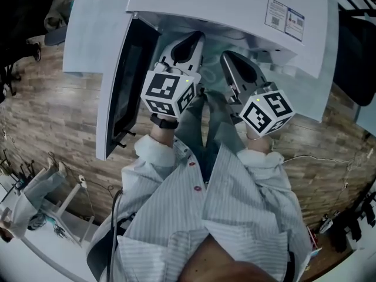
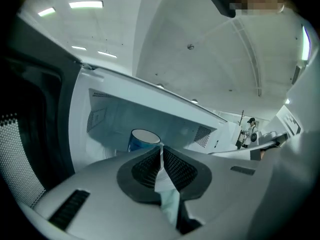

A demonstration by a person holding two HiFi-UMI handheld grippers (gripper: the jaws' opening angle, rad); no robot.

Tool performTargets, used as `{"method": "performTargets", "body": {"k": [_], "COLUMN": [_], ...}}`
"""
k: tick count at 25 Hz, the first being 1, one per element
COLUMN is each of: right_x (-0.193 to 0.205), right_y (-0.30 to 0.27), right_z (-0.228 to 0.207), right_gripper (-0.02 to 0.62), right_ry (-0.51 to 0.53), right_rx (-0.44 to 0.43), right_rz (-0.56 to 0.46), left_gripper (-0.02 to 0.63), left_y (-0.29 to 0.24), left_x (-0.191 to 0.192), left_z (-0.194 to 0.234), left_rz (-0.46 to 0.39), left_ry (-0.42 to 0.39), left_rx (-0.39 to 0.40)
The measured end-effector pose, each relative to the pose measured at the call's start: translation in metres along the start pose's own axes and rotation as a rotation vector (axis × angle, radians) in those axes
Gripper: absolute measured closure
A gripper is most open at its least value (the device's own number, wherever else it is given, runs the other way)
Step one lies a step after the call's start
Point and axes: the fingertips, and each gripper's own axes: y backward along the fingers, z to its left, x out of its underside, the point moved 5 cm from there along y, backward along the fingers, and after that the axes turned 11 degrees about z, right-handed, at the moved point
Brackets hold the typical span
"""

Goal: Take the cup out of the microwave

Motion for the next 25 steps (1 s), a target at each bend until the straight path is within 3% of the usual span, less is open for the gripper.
{"method": "performTargets", "body": {"k": [6, 12, 25], "right_x": [0.009, 0.023, 0.052], "right_y": [-0.011, -0.017, -0.024], "right_z": [-0.004, -0.011, -0.014], "right_gripper": [0.561, 0.561, 0.561], "right_ry": [0.000, -0.017, -0.065], "right_rx": [0.007, 0.023, 0.028], "right_rz": [-0.010, -0.006, 0.030], "left_gripper": [0.594, 0.546, 0.373], "left_y": [-0.010, -0.023, -0.045], "left_x": [0.008, 0.022, 0.031], "left_z": [0.010, 0.017, 0.028], "left_rz": [0.005, 0.040, 0.042], "left_ry": [-0.034, -0.037, -0.070], "left_rx": [-0.017, -0.009, -0.023]}}
